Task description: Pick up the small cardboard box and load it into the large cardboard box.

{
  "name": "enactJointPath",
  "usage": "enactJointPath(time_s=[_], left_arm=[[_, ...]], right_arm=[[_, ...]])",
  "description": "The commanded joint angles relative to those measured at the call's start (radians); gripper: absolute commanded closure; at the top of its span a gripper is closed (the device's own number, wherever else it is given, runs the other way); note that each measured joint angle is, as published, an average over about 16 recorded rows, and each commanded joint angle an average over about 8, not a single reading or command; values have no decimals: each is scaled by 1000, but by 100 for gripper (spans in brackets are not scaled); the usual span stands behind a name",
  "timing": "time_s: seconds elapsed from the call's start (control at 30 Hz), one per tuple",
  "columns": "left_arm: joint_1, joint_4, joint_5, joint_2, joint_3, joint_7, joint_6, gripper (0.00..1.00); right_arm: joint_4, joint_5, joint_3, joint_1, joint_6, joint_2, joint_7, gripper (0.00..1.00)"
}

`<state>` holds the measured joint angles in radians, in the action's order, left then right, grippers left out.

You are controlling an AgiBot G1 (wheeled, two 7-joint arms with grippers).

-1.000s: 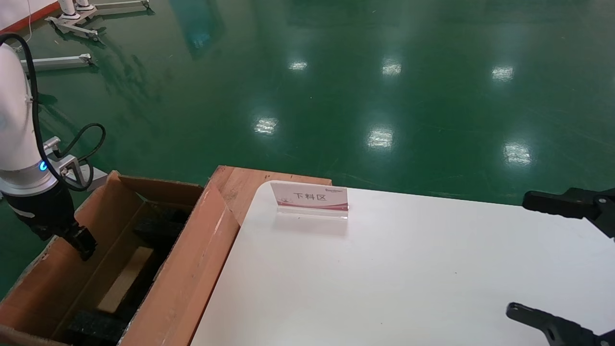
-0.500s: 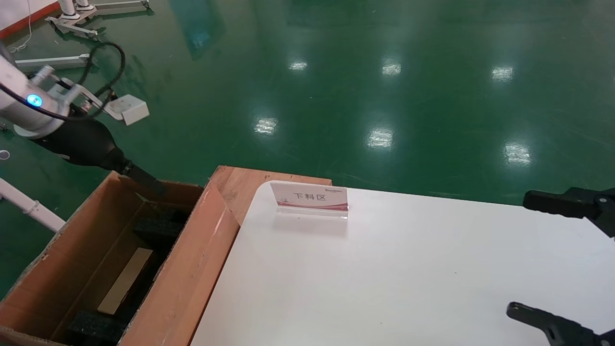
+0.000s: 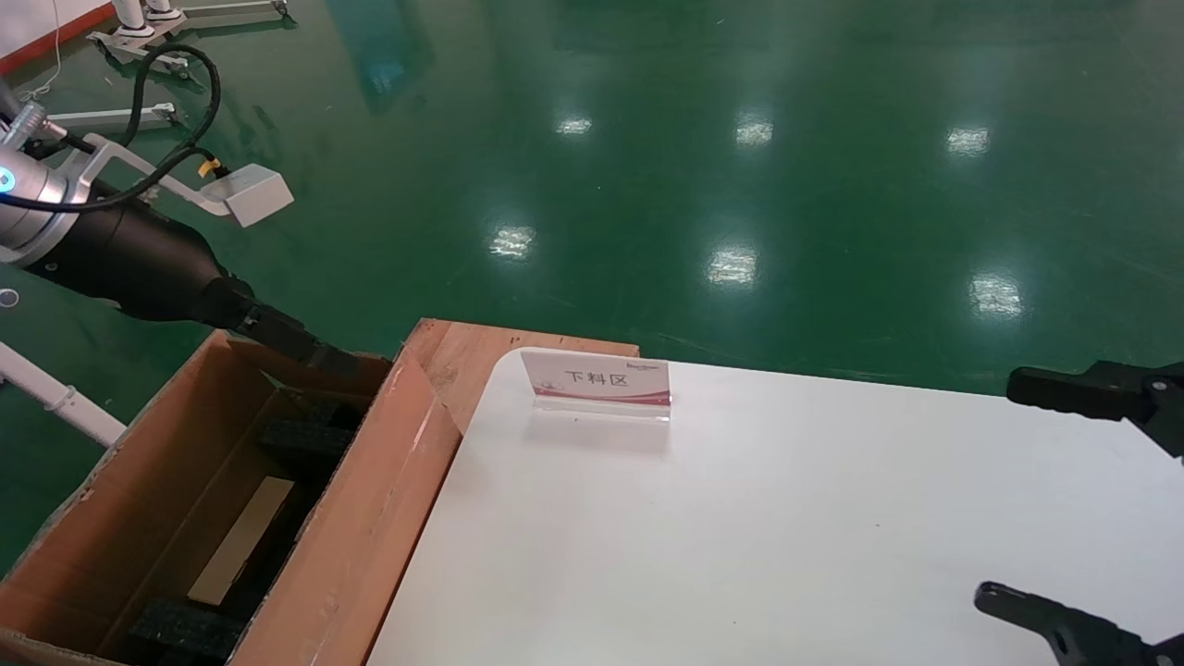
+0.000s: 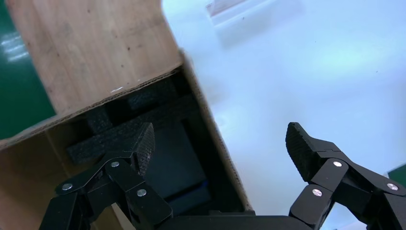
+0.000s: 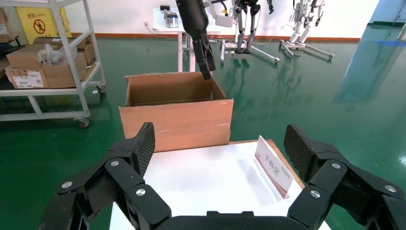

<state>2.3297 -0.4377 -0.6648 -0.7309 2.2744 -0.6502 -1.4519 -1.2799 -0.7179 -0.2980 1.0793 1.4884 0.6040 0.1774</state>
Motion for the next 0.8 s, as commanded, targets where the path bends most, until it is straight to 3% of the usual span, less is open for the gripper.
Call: enactJointPath(time_s=[0.03, 0.8], left_arm=[[-9, -20, 1, 6, -27, 6, -1, 0], [-517, -357, -26, 53, -829, 192, -19, 0]], right_arm=[[0, 0, 0, 0, 0, 0, 0, 0], [1, 1, -1, 1, 0, 0, -1, 0]])
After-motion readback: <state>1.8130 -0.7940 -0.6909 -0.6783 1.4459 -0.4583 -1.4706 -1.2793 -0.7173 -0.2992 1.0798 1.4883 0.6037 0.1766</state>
